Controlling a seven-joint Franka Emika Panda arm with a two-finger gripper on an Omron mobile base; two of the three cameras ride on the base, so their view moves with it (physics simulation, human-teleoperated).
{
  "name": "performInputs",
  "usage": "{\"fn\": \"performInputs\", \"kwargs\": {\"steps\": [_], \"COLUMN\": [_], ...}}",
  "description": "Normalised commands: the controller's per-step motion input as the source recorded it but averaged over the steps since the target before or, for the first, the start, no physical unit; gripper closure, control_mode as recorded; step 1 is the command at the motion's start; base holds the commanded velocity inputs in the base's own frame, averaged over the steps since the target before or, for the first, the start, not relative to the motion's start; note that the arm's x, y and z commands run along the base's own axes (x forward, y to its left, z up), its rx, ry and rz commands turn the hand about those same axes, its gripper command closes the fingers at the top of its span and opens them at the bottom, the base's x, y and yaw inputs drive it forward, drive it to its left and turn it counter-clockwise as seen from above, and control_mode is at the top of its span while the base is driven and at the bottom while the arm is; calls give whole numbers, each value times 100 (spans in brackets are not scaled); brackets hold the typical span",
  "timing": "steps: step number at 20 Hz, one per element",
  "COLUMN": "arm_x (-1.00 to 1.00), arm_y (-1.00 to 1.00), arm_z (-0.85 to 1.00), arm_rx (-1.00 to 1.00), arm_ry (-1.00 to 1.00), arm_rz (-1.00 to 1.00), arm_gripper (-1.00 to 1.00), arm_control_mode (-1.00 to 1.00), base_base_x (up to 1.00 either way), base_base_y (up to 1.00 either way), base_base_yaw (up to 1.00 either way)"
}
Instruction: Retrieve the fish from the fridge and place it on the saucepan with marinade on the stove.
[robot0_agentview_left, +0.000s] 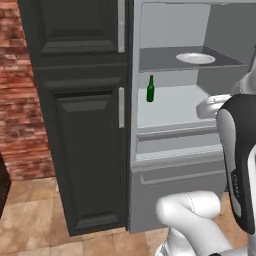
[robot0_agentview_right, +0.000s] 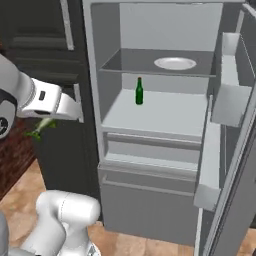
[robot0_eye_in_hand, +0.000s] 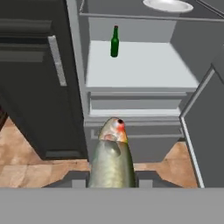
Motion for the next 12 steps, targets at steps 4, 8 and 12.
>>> {"fn": "performInputs", "kwargs": {"steps": [4,8,12], "arm_x": [0,0,0], "arm_y": [0,0,0], "arm_z": [0,0,0], "arm_rx": [0,0,0], "arm_ry": [0,0,0], "arm_rz": [0,0,0], "arm_gripper": [100,100,100], "arm_control_mode": [100,100,100], "base_base_x": [-89,-45,-33], "base_base_y": [74,6,-16], "base_base_yaw": [-7,-49,-79]}}
